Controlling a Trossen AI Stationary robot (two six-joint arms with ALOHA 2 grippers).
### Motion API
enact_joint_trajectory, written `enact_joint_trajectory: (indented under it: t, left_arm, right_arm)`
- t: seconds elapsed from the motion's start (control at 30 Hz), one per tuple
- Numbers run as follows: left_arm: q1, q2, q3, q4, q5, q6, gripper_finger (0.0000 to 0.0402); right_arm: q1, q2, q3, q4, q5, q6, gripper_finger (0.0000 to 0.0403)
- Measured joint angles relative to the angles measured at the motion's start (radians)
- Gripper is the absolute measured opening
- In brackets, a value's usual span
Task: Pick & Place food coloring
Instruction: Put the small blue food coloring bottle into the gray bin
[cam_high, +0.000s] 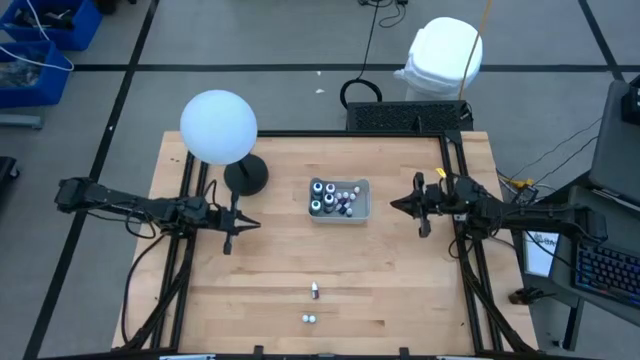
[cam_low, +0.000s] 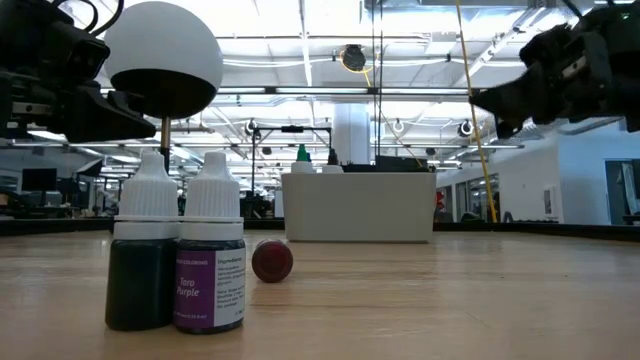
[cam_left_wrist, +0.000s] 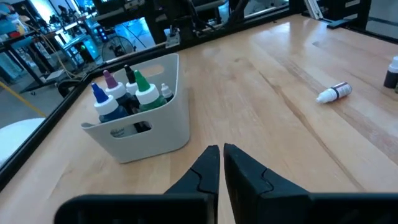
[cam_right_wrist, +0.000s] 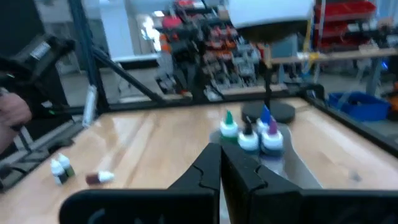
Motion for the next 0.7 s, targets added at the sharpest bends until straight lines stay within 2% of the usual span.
enact_joint_trajectory:
  t: [0.13, 0.3, 0.53, 0.7]
  left_arm:
    - [0.0, 0.0, 0.0, 0.003, 0.0, -0.005, 0.0035]
    - [0.0, 0.0, 0.0, 0.008, 0.0, -0.017, 0.0036]
    - [0.0, 0.0, 0.0, 0.029, -0.001, -0.06, 0.0037]
    - [0.0, 0.0, 0.0, 0.061, 0.0, -0.161, 0.0037]
  right_arm:
    - [0.079, 0.023, 0.026, 0.037, 0.072, -0.005, 0.0]
    - [0.198, 0.112, 0.103, 0.031, 0.14, -0.03, 0.0]
    - [0.37, 0.325, 0.242, -0.018, 0.28, -0.081, 0.0]
    - [0.519, 0.5, 0.267, 0.05, 0.309, -0.16, 0.0]
